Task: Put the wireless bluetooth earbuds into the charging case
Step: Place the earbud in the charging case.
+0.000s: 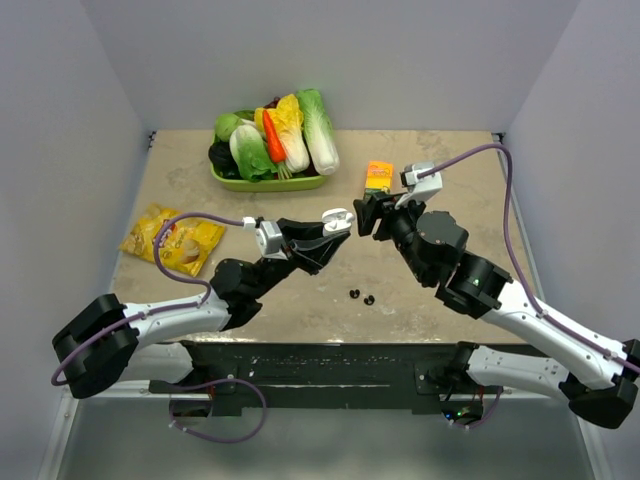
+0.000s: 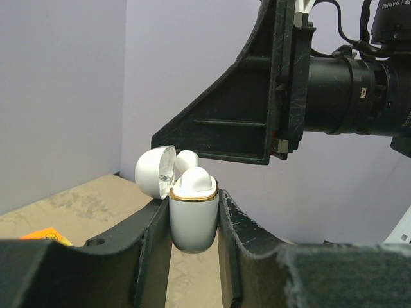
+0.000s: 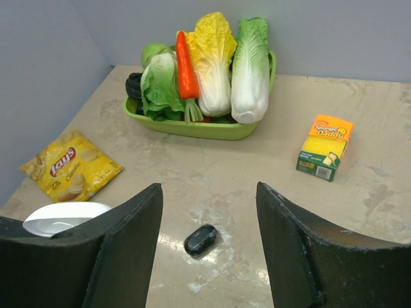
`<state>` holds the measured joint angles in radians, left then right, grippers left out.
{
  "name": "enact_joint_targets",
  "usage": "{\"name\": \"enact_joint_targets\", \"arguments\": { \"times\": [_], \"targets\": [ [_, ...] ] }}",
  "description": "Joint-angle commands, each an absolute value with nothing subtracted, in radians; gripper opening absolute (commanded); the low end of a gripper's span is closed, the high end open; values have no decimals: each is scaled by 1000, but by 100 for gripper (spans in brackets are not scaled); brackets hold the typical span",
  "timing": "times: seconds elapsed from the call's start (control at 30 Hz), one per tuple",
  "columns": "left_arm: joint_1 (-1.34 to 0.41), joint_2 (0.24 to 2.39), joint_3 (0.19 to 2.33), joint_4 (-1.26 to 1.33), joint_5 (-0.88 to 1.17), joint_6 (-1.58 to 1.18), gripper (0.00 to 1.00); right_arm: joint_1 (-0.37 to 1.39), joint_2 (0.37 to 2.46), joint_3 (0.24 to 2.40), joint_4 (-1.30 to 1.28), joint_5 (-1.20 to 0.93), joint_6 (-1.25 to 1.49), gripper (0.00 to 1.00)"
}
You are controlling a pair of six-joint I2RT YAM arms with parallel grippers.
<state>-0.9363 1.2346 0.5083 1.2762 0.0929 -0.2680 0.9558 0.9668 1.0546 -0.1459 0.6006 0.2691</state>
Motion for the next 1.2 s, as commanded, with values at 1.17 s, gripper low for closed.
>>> {"name": "enact_joint_targets", "arguments": {
  "times": [1.17],
  "targets": [
    [-916,1296,565,1896,29,-192,0,980,917,1072,-114,371,299,61]
  ]
}}
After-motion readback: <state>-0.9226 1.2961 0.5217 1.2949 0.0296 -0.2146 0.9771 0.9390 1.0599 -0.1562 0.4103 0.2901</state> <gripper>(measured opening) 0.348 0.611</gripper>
